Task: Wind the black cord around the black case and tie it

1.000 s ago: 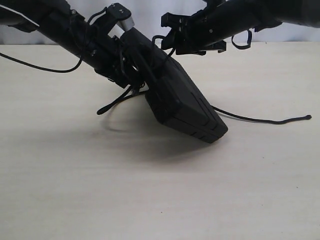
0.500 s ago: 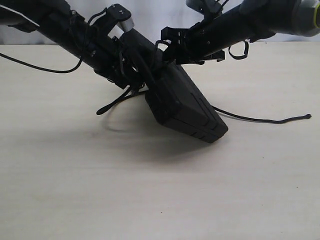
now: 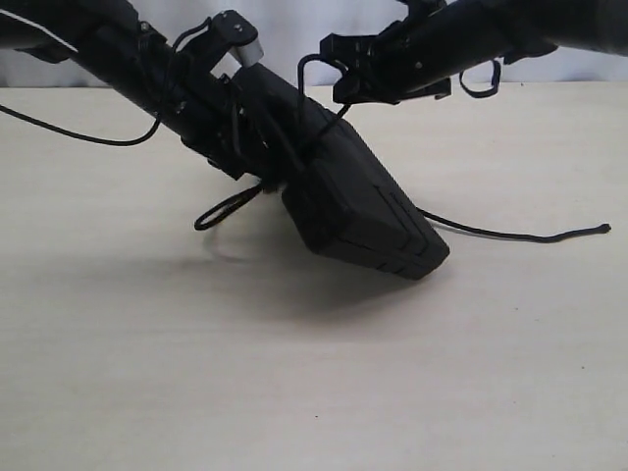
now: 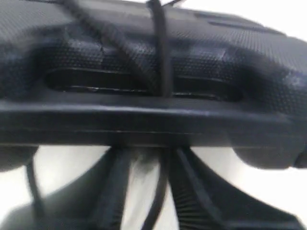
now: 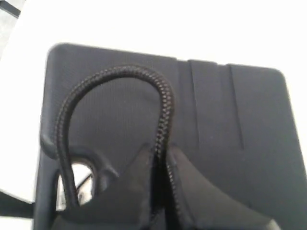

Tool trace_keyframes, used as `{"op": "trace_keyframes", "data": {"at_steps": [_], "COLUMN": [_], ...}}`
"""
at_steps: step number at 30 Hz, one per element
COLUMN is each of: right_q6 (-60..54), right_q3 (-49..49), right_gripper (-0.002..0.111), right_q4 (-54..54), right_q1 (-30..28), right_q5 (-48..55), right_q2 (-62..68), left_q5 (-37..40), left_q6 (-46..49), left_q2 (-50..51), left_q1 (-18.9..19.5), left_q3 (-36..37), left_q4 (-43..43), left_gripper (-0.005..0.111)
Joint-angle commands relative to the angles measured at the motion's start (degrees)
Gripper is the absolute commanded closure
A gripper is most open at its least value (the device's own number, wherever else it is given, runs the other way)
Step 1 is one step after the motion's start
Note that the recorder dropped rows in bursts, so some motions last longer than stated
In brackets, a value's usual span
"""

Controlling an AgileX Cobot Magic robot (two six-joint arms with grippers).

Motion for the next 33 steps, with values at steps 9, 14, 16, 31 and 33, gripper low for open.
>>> {"op": "trace_keyframes", "data": {"at_steps": [9,14,16,31,33], "right_q6": [2.93,2.93,2.93,2.79,2.79], "right_q3": [0.25,0.25,0.25,0.25,0.25], "right_gripper": [0.104,0.104,0.104,0.104,0.104], "right_q4": [-3.96,-3.55,-3.10,-3.12,-3.12], "right_q1": [-0.26,-0.15,-0.15,-0.15,-0.15], "right_q5": [2.83,3.97,4.93,6.24,5.72], "right_q2": [-6.37,-7.89,-8.16,-8.41,-8.41], "left_q5": [4.39,4.13,1.78,-23.41,-23.27], "left_q6": [-0.54,0.15,0.70,15.55,17.65], "left_q2": [-11.67,-11.32,-9.78,-3.48,-2.47], "left_q1": [0.06,-0.33,-1.04,-8.52,-8.52], "left_q3": [-0.50,0.96,2.49,6.94,6.94], "left_q4": [9.59,-0.27,-0.16,-7.16,-9.43], "left_gripper": [0.056,0.056,0.056,0.056,0.056]}}
